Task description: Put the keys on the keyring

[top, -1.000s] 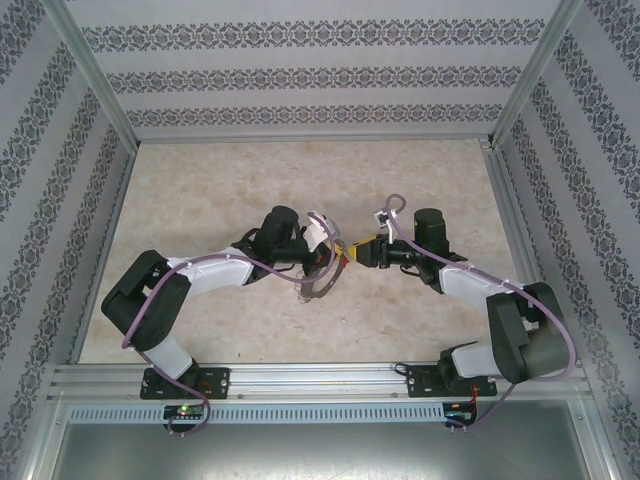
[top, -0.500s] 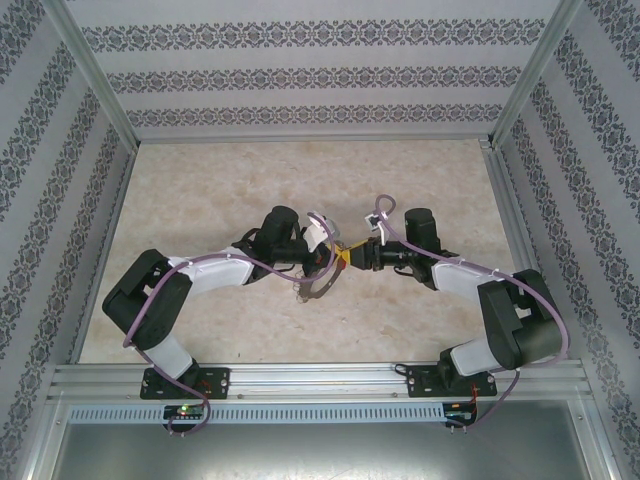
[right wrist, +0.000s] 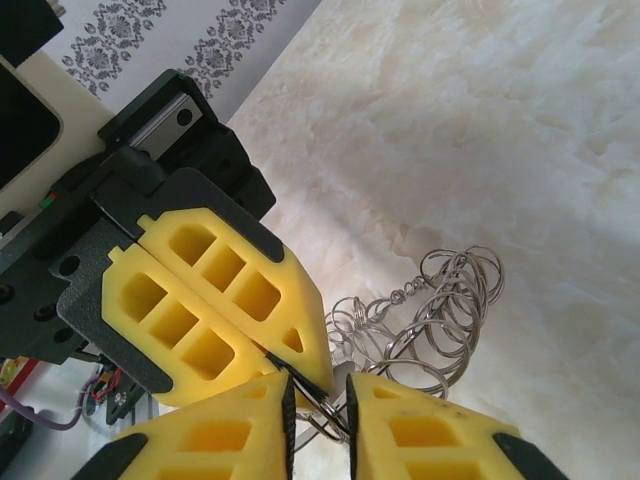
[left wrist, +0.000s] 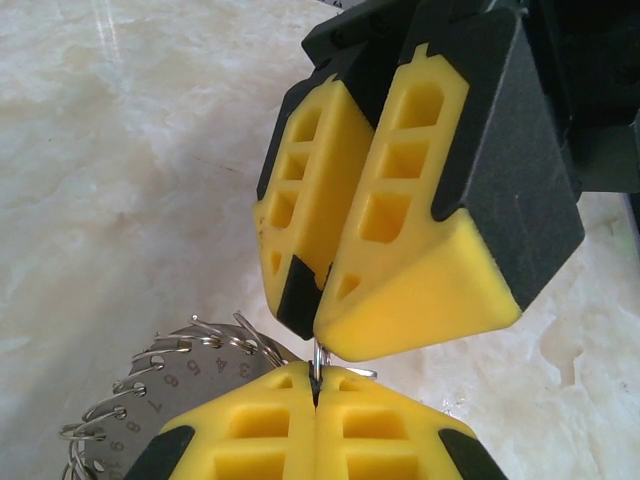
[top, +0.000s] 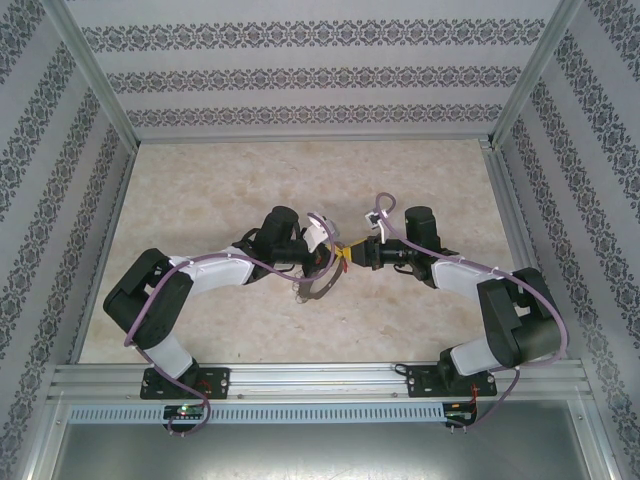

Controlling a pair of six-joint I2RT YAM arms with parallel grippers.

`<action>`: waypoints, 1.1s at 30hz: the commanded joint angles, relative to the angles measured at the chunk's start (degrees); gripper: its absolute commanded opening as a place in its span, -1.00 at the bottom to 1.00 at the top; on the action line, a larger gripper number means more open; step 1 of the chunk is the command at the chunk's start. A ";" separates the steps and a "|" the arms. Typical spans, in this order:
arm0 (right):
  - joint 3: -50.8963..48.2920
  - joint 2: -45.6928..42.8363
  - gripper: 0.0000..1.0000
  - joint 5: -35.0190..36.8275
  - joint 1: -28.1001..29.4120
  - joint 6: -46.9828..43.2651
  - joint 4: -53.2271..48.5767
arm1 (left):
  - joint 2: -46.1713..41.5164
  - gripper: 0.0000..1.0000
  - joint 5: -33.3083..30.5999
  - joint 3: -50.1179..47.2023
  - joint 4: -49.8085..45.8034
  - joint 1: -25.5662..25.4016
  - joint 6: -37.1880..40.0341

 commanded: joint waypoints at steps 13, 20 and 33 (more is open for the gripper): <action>-0.19 -2.78 -1.00 -1.33 -0.22 -0.61 0.58 | -0.14 -1.00 0.42 3.31 -0.88 0.25 -0.68; -0.65 -5.47 -1.00 0.44 -0.21 -1.04 -1.45 | -1.69 -0.68 -2.48 6.81 -9.25 0.38 0.75; 0.59 -3.20 -1.00 0.27 -0.30 -2.58 -3.45 | -4.51 -0.10 -1.68 13.74 -24.83 4.20 4.25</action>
